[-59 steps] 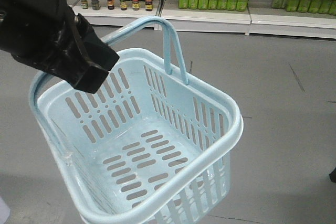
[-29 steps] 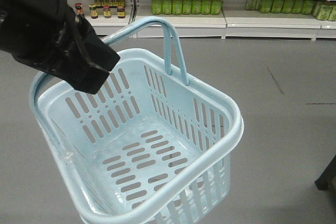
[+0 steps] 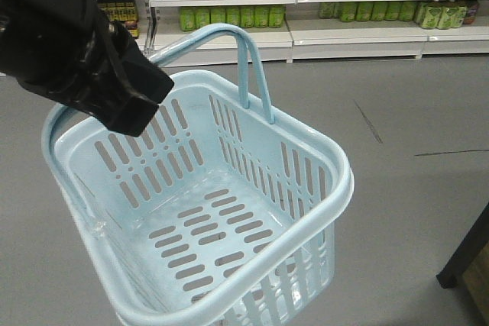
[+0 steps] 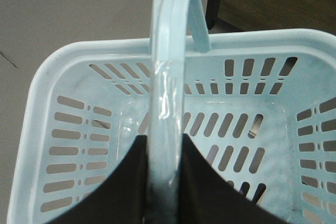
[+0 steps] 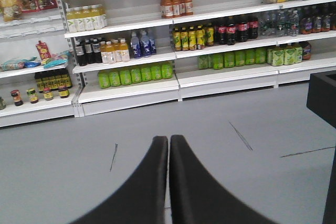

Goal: Pick three apples into basket with both arms
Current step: 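Turn the base across the aisle holding the basket in the left gripper, then drive the base up to the fruit table with apples and oranges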

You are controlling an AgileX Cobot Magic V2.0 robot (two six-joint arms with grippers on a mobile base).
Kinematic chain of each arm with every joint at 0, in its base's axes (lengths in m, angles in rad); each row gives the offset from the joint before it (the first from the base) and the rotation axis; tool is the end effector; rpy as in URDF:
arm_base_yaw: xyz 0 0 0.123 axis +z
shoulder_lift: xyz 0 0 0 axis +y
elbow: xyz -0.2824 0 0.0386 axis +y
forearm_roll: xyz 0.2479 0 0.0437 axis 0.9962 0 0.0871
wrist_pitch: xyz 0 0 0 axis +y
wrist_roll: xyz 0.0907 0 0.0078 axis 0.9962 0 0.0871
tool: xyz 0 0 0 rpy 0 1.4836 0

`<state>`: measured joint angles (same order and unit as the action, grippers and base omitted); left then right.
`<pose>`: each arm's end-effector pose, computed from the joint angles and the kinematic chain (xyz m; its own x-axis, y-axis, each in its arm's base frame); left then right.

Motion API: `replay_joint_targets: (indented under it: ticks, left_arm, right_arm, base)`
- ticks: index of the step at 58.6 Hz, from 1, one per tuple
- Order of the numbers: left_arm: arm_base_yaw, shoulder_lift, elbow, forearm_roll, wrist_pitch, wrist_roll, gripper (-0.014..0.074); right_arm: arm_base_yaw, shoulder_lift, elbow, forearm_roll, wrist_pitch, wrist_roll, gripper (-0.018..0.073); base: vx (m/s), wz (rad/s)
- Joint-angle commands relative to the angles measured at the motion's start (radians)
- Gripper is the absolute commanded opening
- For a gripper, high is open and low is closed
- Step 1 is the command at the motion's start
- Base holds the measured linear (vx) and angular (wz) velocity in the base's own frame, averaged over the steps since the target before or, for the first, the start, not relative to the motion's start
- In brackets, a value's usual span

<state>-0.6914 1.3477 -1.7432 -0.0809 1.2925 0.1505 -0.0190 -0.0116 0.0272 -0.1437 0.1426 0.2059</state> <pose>0.1878 -0.1646 0.4770 -0.4662 0.5514 -0.6918 0.7427 0.6688 0.0325 0.0565 -0.0029 0.1917 -0.0668 0.0649 -0.9957 0.0436 0.9971 0.0620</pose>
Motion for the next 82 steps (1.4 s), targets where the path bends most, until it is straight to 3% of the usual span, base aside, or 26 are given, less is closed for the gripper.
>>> replay_joint_targets:
  ticks: [1,33,82]
  left_arm:
    - [0.003,-0.026,-0.028,-0.011,-0.042,-0.012,-0.0006]
    - [0.003,-0.026,-0.028,-0.011,-0.042,-0.012,-0.0006]
    - [0.003,-0.026,-0.028,-0.011,-0.042,-0.012,-0.0006]
  right_arm:
    - [-0.004,-0.012,0.014,-0.002,-0.075,-0.007,-0.0005]
    - [-0.004,-0.012,0.014,-0.002,-0.075,-0.007,-0.0005]
    - [-0.004,-0.012,0.014,-0.002,-0.075,-0.007,-0.0005]
  base:
    - [0.26,-0.26]
    - [0.24,-0.35]
    - [0.16,-0.59]
